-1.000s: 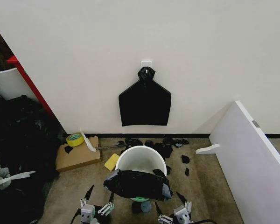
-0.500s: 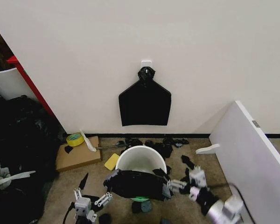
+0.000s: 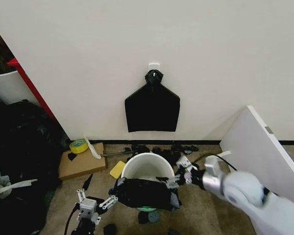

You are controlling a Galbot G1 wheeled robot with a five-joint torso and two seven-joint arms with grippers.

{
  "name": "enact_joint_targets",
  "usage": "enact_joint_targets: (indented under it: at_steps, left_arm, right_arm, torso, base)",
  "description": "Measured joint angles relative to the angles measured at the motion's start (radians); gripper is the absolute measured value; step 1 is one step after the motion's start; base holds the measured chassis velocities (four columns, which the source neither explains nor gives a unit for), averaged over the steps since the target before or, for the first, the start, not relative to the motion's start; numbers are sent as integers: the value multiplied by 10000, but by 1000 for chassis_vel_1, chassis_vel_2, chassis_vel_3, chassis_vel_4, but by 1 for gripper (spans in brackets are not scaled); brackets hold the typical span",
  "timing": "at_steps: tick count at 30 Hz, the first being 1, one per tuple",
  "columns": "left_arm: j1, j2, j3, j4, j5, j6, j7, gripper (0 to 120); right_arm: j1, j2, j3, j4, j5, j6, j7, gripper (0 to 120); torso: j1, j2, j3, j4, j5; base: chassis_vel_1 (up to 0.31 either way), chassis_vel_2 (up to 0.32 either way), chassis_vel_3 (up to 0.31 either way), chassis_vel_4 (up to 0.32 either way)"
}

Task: Place the garbage bag over the trash bin.

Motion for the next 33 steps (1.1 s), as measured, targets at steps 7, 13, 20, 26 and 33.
enact_joint_targets:
  at_steps: [7,13,20,26,33]
  left_arm:
    - [619,-374,-441,-66,-128,-311,-19,100]
    - [793,-429,-152,-335,-176,-238,36,100]
    - [997,-571,121,-417,296,-262,52,100]
    - [1118,-608,220,-319,405,-299,50,100]
    - [1138,-623,279,-403,526,-301,50,100]
  right_arm:
    - [2323,709,-1888,-1877,-217,304,-471,100]
    - [3231,1201,-2912,-3202,-614,898,-1567,100]
    - [3621,1878,-3181,-4457,-833,1433,-1791,100]
    - [3998,2053,-3476,-5150,-974,1627,-2117,79]
    - [4221,2067,-3776,-5242,-961,1626,-2355,53]
  torso:
    - [0,0,0,2,2]
    - [0,0,-1,-3,1]
    - [-1,0,-1,1,2]
    - [-1,0,-1,1,1]
    - [-1,1,-1,1,1]
  base:
    - [0,0,0,0]
    - [0,0,0,0]
    - [0,0,0,0]
    - [0,0,0,0]
    - [0,0,0,0]
